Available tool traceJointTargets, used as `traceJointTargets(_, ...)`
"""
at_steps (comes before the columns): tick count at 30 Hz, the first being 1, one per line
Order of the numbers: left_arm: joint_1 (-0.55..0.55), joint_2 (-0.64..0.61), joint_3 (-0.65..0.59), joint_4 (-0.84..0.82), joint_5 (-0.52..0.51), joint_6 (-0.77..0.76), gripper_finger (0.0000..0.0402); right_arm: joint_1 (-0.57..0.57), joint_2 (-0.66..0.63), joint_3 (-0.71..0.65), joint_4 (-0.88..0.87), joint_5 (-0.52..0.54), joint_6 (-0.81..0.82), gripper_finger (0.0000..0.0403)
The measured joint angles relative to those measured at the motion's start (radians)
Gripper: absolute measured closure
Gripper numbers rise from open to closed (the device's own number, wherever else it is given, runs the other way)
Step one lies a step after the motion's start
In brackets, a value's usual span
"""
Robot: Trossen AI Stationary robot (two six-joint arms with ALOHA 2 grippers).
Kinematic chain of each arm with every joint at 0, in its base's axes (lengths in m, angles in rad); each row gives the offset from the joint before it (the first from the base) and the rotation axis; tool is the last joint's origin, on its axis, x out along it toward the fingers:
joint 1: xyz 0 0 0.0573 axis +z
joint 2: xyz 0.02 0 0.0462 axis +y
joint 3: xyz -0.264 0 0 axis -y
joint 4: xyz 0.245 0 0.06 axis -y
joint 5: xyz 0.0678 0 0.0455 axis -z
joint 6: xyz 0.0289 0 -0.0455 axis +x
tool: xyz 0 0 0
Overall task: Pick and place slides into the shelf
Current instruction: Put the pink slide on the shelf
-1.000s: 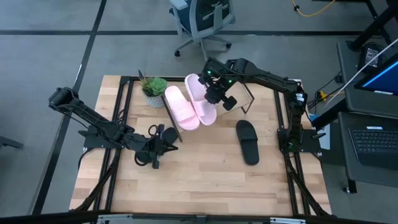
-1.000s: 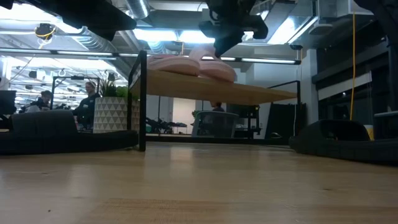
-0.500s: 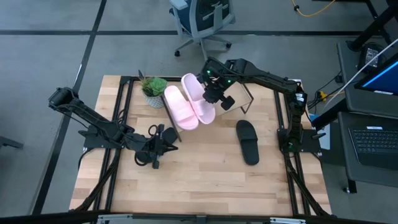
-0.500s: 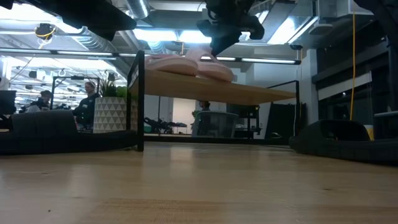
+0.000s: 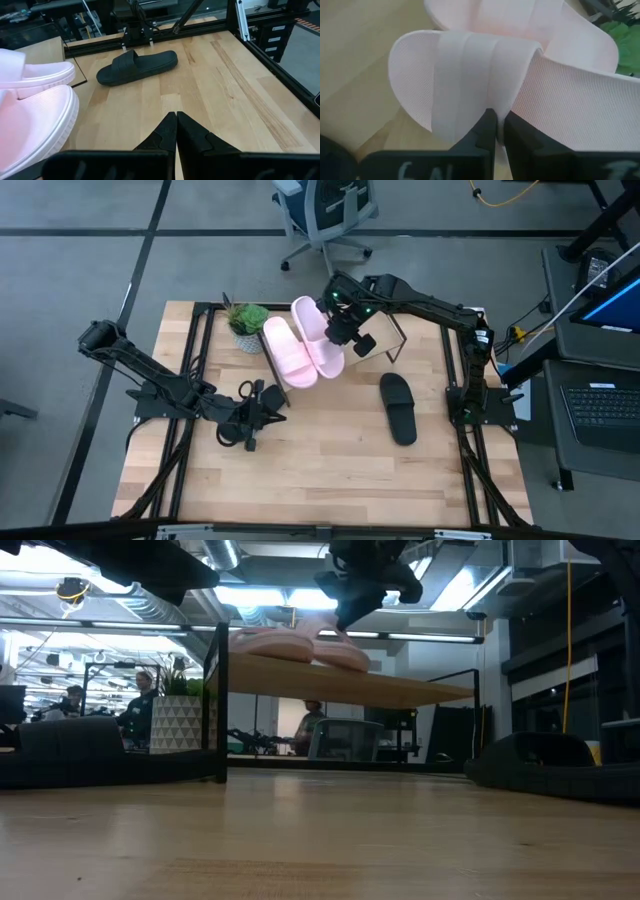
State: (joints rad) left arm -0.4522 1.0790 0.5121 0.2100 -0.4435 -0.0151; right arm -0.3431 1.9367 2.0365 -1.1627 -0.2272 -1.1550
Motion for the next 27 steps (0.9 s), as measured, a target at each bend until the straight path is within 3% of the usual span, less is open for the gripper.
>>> traceJointTargets(7,0.0,0.0,0.0,0.0,0.0,0.0,0.0397,0.0,0.0,0.0,0.084,-0.003,0.188,0.0369)
traceJointTargets(18,0.0,0.0,0.0,0.0,0.0,0.0,0.0397,0.0,0.0,0.001,0.054,-0.003,0.111,0.0369)
traceJointTargets(22,0.0,0.0,0.0,0.0,0.0,0.0,0.0397,0.0,0.0,0.002,0.046,0.0,0.075,0.0388)
traceJointTargets(27,0.0,0.0,0.0,0.0,0.0,0.0,0.0397,0.001,0.0,0.002,0.044,0.046,0.076,0.0387)
